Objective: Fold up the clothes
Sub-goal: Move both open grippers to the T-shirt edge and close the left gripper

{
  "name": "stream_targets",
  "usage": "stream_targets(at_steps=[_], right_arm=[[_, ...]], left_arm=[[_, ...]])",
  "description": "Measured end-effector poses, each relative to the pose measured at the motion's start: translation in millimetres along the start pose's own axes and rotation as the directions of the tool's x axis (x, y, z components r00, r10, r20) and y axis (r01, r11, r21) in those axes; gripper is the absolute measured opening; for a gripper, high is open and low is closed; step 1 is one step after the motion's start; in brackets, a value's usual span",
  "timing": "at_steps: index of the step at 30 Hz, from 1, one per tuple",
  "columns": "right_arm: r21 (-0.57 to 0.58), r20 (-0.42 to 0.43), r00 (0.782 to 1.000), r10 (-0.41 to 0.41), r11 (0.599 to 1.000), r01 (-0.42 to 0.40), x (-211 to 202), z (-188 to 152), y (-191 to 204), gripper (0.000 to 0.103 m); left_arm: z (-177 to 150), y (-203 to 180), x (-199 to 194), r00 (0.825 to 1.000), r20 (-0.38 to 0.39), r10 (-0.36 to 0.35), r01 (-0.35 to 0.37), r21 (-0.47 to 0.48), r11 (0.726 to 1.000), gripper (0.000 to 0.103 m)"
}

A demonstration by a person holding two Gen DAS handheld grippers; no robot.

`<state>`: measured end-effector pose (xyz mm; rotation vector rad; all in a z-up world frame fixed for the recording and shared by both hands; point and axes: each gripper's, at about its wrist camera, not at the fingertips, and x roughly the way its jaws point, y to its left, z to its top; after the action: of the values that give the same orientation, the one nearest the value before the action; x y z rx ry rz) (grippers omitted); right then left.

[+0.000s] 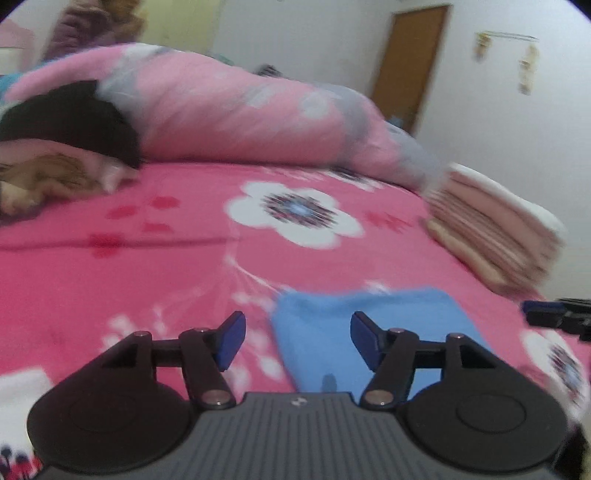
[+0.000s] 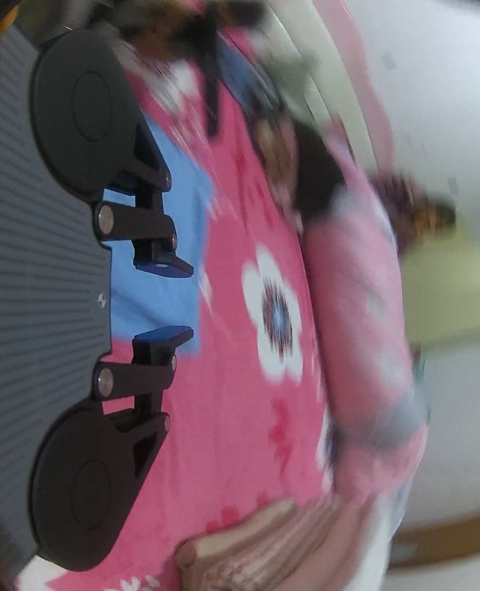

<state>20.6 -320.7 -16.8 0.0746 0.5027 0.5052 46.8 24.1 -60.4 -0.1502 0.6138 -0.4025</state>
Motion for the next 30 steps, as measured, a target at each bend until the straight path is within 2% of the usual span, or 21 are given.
stream_targets(at_steps=[2, 4, 6, 7, 9, 10, 13, 16, 18, 24, 30], right_arm=[[-0.041, -0.051, 0.997, 0.060, 0.997, -0.063, -14, -20, 17, 0.026], [-0.045, -0.115, 0.989, 0.089, 0.994, -0.095, -24, -43, 25, 0.026], [-0.009, -0.202, 0.978, 0.054, 0.998, -0.057, -31, -72, 20, 0.026], [0.025, -0.218, 0.975, 0.047, 0.999, -0.042, -38, -80, 16, 0.027], [0.117, -0.196, 0.980, 0.042, 0.993, -0.019, -56, -77, 4, 0.029], [0.141, -0.182, 0.983, 0.024, 0.990, 0.002, -63, -71, -2, 0.032], [0.255, -0.081, 0.996, 0.046, 0.967, -0.024, -64, -50, -25, 0.062], [0.397, -0.040, 0.992, 0.118, 0.913, -0.093, -33, -32, -53, 0.066], [0.434, -0.065, 0.989, 0.130, 0.897, -0.089, -1, -23, -64, 0.066], [0.415, -0.175, 0.966, 0.188, 0.904, -0.101, 82, -7, -93, 0.066], [0.383, -0.179, 0.926, 0.332, 0.891, -0.245, 125, 3, -109, 0.067]], left_arm=[[-14, -7, -8, 0.996, -0.065, -0.066, 0.067, 0.021, 0.998, 0.070], [-31, -11, -7, 0.989, -0.144, -0.045, 0.048, 0.022, 0.999, 0.070], [-42, -7, -5, 0.982, -0.187, -0.022, 0.021, -0.009, 1.000, 0.068], [-44, -1, -9, 0.984, -0.178, -0.030, 0.022, -0.044, 0.999, 0.068], [-39, 12, -15, 0.984, -0.162, -0.071, 0.046, -0.148, 0.988, 0.069], [-35, 20, -13, 0.982, -0.161, -0.101, 0.067, -0.204, 0.977, 0.071], [-28, 36, 3, 0.969, -0.171, -0.178, 0.116, -0.322, 0.940, 0.072], [-25, 39, 24, 0.962, -0.172, -0.212, 0.147, -0.330, 0.932, 0.068], [-20, 40, 35, 0.961, -0.172, -0.216, 0.152, -0.322, 0.935, 0.061], [-5, 55, 70, 0.944, -0.173, -0.280, 0.213, -0.329, 0.920, 0.047], [2, 65, 104, 0.920, -0.159, -0.359, 0.293, -0.330, 0.897, 0.034]])
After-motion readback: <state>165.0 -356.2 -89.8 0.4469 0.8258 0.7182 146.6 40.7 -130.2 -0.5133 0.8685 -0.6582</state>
